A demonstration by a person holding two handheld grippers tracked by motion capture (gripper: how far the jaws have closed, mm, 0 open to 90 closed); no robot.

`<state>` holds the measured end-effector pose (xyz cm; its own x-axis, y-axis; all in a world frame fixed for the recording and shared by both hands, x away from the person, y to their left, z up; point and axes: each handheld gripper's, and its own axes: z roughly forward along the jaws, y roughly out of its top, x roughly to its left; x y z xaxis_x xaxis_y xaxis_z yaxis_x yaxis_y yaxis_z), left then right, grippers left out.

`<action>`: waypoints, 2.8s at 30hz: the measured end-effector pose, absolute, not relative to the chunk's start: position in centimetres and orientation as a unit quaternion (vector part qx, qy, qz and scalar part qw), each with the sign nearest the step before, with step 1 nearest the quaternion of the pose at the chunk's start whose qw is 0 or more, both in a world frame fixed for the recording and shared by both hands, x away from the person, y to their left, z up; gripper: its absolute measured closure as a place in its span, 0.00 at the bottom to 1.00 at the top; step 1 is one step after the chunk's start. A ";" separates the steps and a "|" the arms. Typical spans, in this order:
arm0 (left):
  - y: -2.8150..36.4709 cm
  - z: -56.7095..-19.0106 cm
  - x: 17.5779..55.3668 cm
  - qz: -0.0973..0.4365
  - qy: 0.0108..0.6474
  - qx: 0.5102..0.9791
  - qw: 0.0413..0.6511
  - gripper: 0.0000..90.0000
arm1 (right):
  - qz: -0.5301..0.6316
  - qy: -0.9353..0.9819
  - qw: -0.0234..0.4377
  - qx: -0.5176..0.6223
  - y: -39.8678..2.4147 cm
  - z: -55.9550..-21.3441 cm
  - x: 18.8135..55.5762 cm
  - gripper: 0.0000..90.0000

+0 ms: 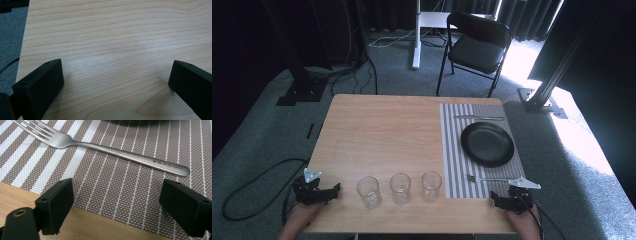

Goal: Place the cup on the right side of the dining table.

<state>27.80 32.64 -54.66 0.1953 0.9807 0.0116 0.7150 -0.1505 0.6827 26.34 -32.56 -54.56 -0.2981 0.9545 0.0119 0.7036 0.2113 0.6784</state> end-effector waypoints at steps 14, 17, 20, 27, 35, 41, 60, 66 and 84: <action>32.6 -54.7 27.8 0.237 0.588 0.720 0.280 0.00 | 0.298 0.754 0.208 0.547 -32.7 -54.5 26.3 0.13; 32.6 -54.7 27.8 0.237 0.588 0.720 0.280 0.00 | 0.297 0.754 0.207 0.547 -32.7 -54.5 26.3 0.13; 32.6 -54.7 27.8 0.237 0.588 0.720 0.280 0.00 | 0.296 0.755 0.207 0.548 -32.7 -54.5 26.4 0.13; 32.6 -54.7 27.8 0.237 0.588 0.720 0.280 0.00 | 0.291 0.756 0.205 0.549 -32.5 -54.3 26.3 0.14; 32.6 -54.7 27.8 0.237 0.588 0.720 0.280 0.00 | 0.297 0.760 0.191 0.545 -32.1 -54.1 26.2 0.16; 32.6 -54.7 27.8 0.237 0.588 0.720 0.280 0.00 | 0.298 0.772 0.182 0.531 -31.4 -53.9 26.2 0.16; 32.6 -54.7 27.8 0.237 0.588 0.720 0.280 0.00 | 0.331 0.785 0.171 0.496 -29.9 -52.0 25.6 0.18; 32.6 -54.7 27.8 0.237 0.588 0.721 0.280 0.00 | 0.342 0.789 0.169 0.481 -29.2 -51.1 25.4 0.18; 32.6 -54.7 27.8 0.237 0.588 0.721 0.280 0.00 | 0.379 0.795 0.169 0.444 -27.7 -48.5 24.9 0.20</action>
